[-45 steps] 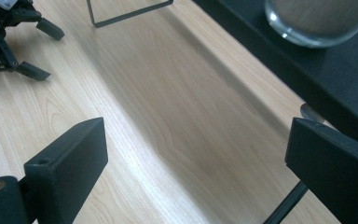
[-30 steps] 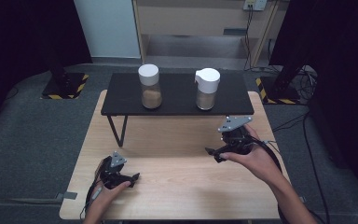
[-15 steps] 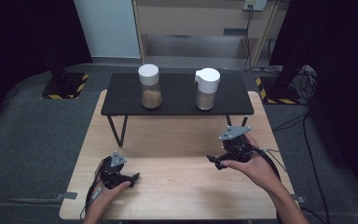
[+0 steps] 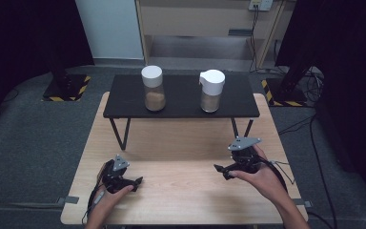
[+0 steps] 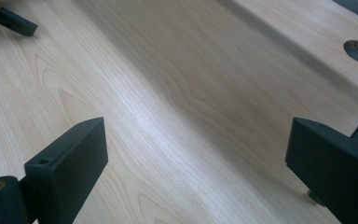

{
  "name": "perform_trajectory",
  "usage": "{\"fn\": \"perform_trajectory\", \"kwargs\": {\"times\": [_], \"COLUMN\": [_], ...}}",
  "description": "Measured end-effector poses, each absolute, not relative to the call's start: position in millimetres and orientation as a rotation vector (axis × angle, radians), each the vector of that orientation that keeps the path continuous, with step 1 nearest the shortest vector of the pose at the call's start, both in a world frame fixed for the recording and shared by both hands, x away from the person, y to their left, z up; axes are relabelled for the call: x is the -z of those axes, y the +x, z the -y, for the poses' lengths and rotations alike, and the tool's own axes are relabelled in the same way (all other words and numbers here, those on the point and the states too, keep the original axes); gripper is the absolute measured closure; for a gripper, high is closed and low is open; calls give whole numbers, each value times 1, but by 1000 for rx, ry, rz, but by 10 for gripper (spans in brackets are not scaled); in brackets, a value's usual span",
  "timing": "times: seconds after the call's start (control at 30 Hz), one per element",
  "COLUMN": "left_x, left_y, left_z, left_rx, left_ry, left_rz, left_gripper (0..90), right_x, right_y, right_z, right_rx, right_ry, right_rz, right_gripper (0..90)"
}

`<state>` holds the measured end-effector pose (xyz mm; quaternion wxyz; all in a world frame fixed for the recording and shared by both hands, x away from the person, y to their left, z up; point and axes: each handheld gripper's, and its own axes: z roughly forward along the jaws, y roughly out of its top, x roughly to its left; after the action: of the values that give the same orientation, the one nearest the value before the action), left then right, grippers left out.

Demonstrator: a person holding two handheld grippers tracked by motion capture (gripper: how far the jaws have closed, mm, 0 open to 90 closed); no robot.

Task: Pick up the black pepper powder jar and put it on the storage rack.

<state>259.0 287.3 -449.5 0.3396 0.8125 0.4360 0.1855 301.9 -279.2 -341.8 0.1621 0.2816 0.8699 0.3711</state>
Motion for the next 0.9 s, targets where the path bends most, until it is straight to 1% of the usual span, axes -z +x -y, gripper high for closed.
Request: {"fn": "perform_trajectory", "kwargs": {"times": [0.4, 0.9], "left_x": [449, 449], "left_y": [258, 258], "left_z": [-287, -286], "left_rx": [-484, -486], "left_ry": [2115, 2114], "left_rz": [-1137, -1139], "left_gripper": [0, 0], "right_x": [363, 382], "right_y": [297, 287], "right_z": [290, 300], "right_rx": [-1071, -1083], "right_ry": [858, 892], "right_rz": [-2473, -2448], "right_gripper": [64, 64]}}
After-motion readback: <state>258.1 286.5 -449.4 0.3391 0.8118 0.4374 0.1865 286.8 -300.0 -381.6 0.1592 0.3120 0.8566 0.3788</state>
